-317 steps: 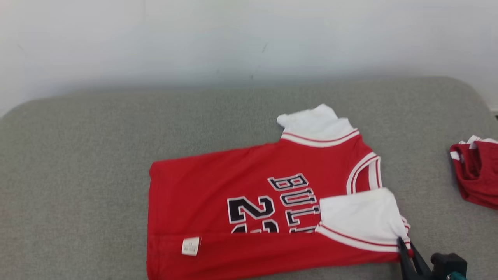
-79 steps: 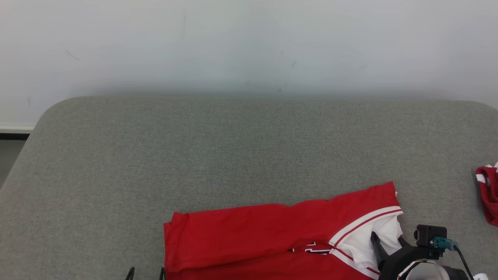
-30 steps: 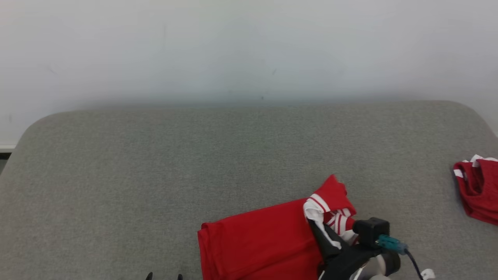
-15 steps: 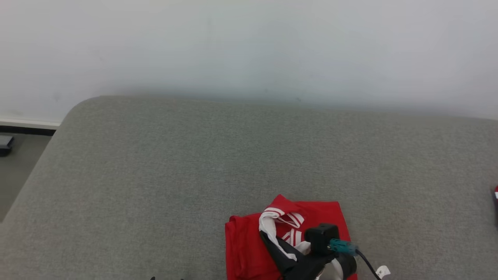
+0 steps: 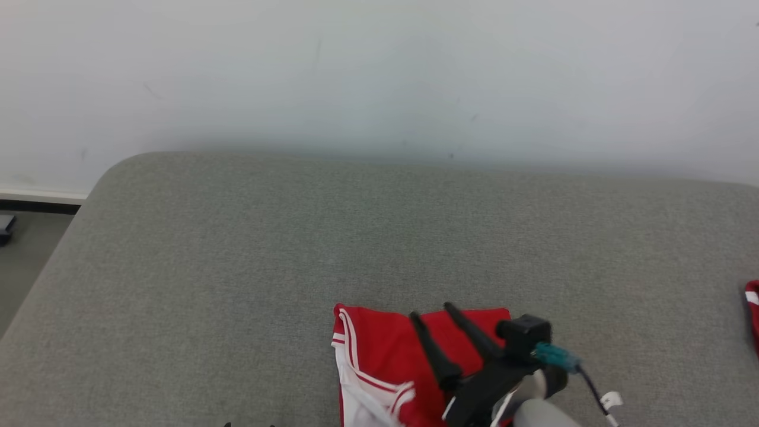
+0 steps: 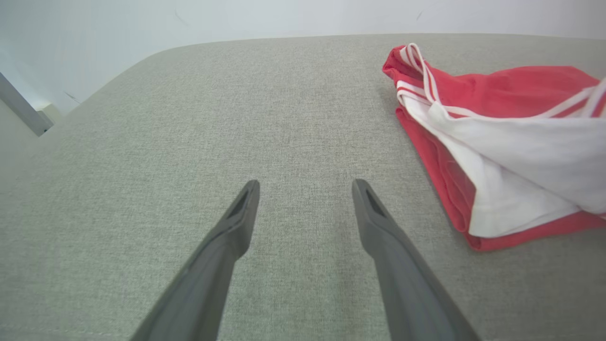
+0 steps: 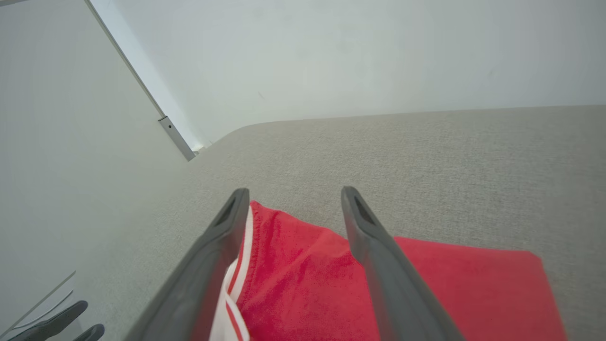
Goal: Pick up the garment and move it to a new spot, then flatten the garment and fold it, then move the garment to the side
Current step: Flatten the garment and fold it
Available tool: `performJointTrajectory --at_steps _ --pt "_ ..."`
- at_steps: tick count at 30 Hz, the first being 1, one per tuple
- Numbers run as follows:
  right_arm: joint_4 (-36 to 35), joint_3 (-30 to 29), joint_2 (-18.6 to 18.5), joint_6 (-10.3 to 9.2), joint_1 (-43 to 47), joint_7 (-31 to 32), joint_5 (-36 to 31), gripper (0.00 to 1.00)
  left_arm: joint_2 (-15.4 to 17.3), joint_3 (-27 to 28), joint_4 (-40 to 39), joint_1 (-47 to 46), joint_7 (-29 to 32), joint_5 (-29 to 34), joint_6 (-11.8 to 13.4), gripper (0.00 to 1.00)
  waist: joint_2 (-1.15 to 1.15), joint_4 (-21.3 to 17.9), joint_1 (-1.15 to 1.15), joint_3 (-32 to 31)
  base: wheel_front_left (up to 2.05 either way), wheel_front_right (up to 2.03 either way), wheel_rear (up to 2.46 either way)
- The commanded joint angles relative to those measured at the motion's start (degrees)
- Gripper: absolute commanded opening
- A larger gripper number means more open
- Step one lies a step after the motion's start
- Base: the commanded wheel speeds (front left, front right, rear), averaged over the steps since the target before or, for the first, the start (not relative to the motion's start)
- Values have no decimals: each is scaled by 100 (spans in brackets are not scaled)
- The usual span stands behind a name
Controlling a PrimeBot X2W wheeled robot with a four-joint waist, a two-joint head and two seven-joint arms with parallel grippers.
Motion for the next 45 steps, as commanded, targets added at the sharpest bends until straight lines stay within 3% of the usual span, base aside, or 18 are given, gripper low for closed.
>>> performJointTrajectory --at_steps 1,10,21,31,45 --pt "-45 -162 -50 -14 27 -46 -96 100 -8 12 -27 31 -17 -2 34 100 0 -83 0 -7 0 0 0" --pt "-501 -1479 -145 -14 651 -41 -1005 100 -10 62 -116 -43 -17 -26 85 100 0 -264 0 16 0 0 0" --pt "-1047 -2965 16 -14 1426 -42 -2194 100 2 298 -287 -39 -17 -18 146 100 0 -554 0 4 0 0 0" --pt "-1339 -3474 179 -14 1748 -42 -2681 100 5 489 -463 24 -17 41 185 100 0 -883 0 -57 0 0 0" --pt "-1383 -3535 272 -14 1931 -42 -2840 100 1 713 -561 122 -17 12 132 100 0 -1125 0 -135 0 0 0"
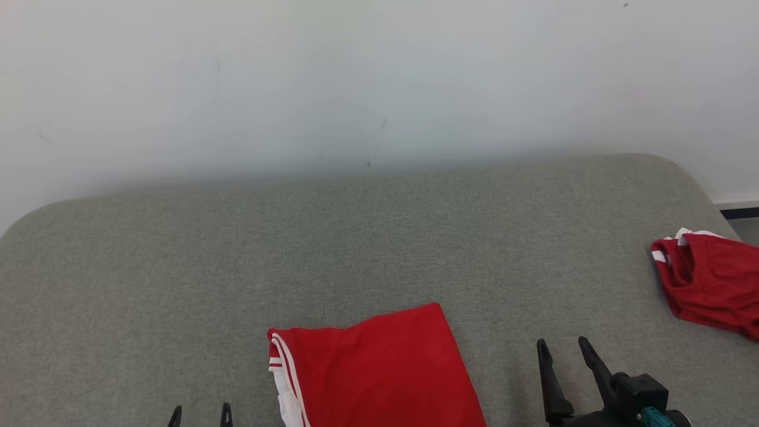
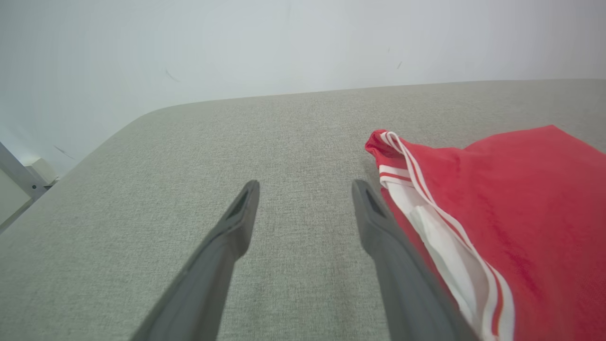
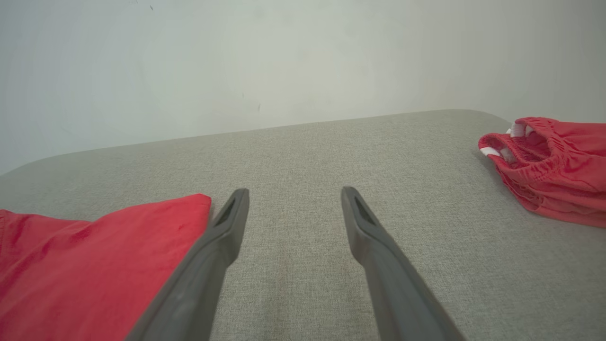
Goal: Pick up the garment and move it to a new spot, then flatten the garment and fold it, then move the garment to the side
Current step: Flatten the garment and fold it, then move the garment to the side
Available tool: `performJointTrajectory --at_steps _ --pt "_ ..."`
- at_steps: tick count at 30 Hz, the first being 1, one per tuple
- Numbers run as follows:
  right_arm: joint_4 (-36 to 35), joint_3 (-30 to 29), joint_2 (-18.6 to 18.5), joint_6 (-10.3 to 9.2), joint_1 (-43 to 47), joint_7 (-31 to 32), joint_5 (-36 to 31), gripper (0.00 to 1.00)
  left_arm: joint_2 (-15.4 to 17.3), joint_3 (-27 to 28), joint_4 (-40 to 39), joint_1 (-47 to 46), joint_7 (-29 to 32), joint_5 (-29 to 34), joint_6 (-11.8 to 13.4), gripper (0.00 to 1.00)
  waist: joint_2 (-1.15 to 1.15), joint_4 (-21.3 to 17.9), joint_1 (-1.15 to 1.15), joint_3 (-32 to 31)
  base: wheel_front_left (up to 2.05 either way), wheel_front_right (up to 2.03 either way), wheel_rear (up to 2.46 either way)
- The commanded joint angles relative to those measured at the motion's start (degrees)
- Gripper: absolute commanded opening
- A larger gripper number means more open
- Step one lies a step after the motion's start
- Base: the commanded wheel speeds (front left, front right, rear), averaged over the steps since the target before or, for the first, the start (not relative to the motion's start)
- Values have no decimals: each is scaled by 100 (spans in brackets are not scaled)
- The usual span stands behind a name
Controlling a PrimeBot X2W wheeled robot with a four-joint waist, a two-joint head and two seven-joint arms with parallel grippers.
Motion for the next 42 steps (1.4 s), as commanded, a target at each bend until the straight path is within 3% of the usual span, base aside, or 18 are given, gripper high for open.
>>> performJointTrajectory --at_steps 1,25,32,42 --pt "-26 12 21 -14 55 -18 -11 100 -6 20 -35 79 -17 21 -10 100 0 -21 0 -13 0 0 0" --pt "-57 113 49 -14 87 -18 94 100 -15 -29 -147 98 -17 60 -4 100 0 -16 0 23 0 0 0" --pt "136 279 48 -14 89 -18 219 100 -17 -142 -89 75 -17 71 -45 100 0 225 0 108 0 0 0" --pt "623 515 48 -14 -45 -18 465 100 -16 -330 -48 120 -17 105 -82 100 0 885 0 236 0 0 0"
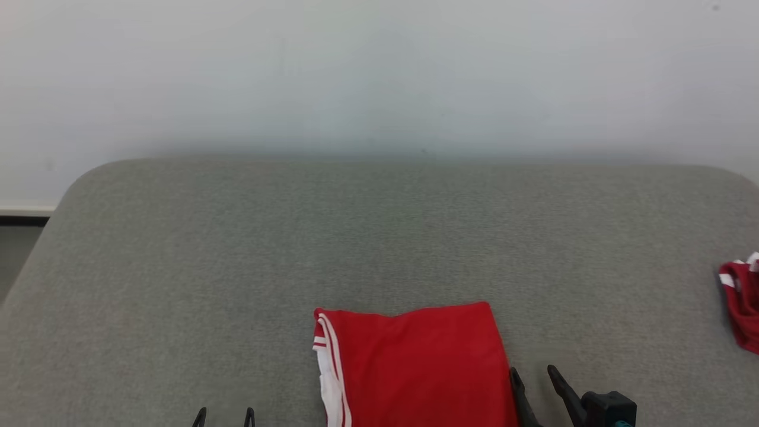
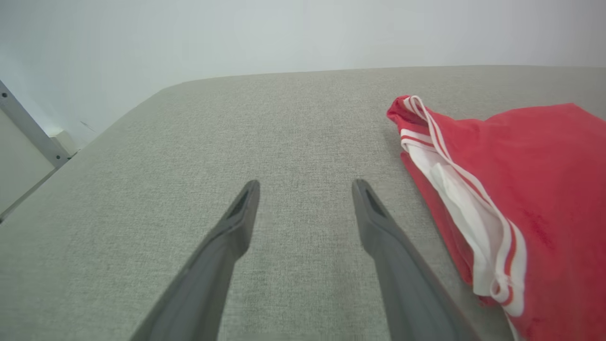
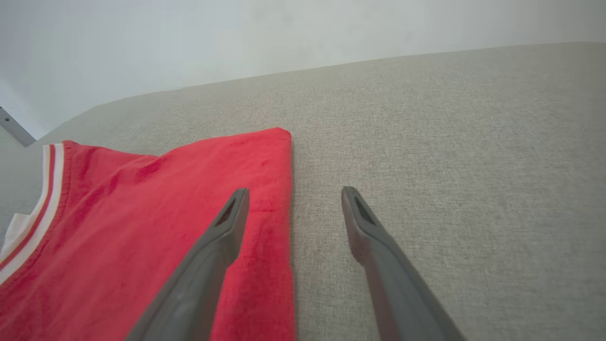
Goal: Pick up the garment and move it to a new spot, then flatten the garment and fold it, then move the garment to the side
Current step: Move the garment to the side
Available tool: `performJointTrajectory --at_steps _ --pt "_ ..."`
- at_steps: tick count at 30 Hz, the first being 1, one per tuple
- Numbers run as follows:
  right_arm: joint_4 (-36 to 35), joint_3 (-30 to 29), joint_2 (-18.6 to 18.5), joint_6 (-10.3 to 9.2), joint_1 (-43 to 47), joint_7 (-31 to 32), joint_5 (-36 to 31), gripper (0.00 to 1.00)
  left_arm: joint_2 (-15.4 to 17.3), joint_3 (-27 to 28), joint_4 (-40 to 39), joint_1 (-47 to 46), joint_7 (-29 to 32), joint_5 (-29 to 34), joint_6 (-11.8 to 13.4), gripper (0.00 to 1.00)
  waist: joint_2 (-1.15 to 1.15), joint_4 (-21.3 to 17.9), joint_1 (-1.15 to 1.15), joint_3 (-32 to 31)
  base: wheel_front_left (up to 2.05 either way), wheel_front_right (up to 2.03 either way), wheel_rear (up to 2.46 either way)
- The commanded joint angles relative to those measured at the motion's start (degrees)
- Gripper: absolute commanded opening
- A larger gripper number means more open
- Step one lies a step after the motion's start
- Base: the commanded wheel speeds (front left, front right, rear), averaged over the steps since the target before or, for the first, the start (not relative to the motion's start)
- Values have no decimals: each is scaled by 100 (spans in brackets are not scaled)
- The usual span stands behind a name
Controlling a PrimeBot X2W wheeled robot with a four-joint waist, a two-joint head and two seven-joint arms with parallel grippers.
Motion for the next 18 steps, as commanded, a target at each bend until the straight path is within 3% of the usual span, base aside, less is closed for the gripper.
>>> performJointTrajectory --at_steps 1,10,18 --pt "42 20 17 -14 -52 -18 52 100 -8 -7 0 53 -17 54 10 100 0 269 0 80 0 0 0" --pt "503 -55 -10 -14 -427 -18 58 100 -8 -60 -57 -71 -17 -17 15 100 0 729 0 364 0 0 0" --pt "1466 -187 -47 -14 -904 -4 -26 100 -8 -128 -46 -194 -17 -108 69 100 0 898 0 516 0 0 0"
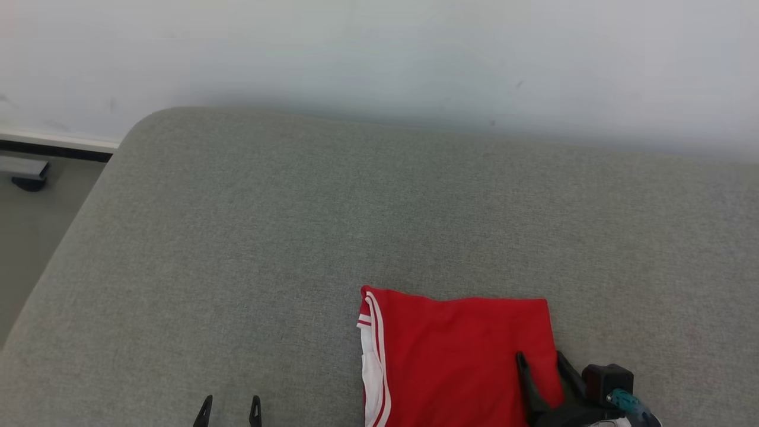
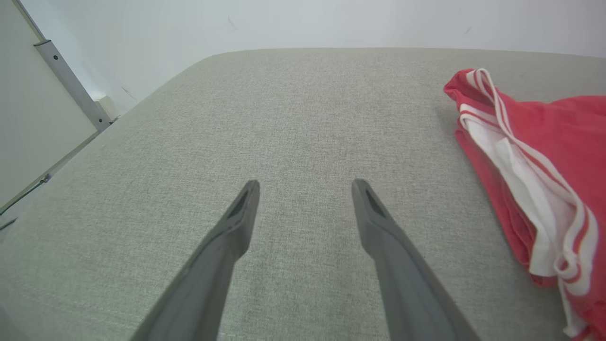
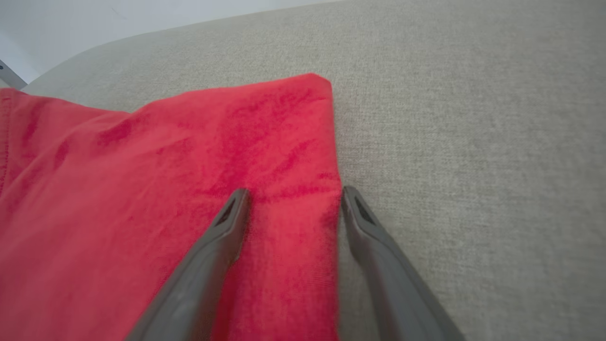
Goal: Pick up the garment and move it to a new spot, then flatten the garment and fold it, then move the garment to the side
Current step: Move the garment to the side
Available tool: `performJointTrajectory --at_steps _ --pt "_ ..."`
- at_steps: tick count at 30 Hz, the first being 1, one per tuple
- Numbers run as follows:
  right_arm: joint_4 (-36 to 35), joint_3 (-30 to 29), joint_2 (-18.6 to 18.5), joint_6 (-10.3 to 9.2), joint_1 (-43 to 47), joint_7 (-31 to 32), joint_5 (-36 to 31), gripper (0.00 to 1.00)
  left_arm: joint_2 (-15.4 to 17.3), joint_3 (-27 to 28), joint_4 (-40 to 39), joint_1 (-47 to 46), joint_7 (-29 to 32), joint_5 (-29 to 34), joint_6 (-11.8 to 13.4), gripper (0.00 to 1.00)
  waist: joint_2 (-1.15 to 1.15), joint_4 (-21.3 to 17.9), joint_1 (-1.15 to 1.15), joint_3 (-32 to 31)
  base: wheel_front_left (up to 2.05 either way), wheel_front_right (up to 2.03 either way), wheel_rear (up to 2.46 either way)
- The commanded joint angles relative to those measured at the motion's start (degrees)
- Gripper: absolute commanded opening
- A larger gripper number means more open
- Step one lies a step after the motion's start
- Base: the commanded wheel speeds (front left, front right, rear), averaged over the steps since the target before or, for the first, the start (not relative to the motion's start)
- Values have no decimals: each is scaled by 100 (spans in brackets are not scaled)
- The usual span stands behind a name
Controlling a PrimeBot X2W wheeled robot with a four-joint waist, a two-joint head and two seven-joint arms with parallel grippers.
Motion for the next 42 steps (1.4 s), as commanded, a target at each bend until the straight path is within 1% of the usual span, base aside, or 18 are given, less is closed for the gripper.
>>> performJointTrajectory --at_steps 1,2,3,4,5,6,11,15,20,26,34,40,42 --pt "153 -7 -1 -14 -60 19 -36 100 -8 -18 -19 -73 -17 -19 34 100 0 67 -1 61 0 0 0" --pt "271 42 6 -14 -90 20 -50 100 -8 -32 -19 -88 -17 -30 40 100 0 73 -1 62 0 0 0" --pt "376 77 14 -14 -95 27 -1 76 -8 -40 -17 -94 -17 -37 43 100 0 73 -1 60 0 0 0" --pt "454 119 23 -14 -127 36 31 49 -7 -43 -18 -92 -17 -41 50 100 0 67 -1 55 0 0 0" --pt "515 168 30 -14 -142 40 37 3 -8 -46 -18 -89 -17 -45 57 100 0 59 -1 47 0 0 0" --pt "548 204 38 -14 -153 40 94 0 -8 -33 -18 -84 -17 -47 57 100 0 41 -1 34 0 0 0" --pt "330 119 5 -15 -239 11 130 0 -8 40 -32 -22 -17 -9 49 100 0 -139 -1 -46 0 0 0" --pt "111 -95 -15 -15 -186 6 69 0 -7 79 -62 37 -17 18 5 100 0 -473 -1 -152 0 0 0" --pt "-26 -187 6 -15 -104 7 -30 0 -7 119 -78 100 -17 -33 -13 100 0 -1251 -1 -242 0 0 0" --pt "-112 -195 -35 -15 -121 7 -66 0 -7 15 -130 -197 -17 -209 36 100 0 -2167 -1 -136 0 0 0" --pt "-265 -267 -68 -15 -166 7 -7 0 -6 -284 -156 -474 -17 -278 52 100 0 -3054 -1 25 0 0 0" --pt "-395 -196 -32 -15 -272 6 45 0 -4 -317 -161 -576 -17 -273 43 100 0 -3637 -1 127 0 0 0" --pt "-400 -188 -16 -15 -295 6 76 0 -2 -231 -183 -591 -17 -312 128 100 0 -3820 -1 160 0 0 0"
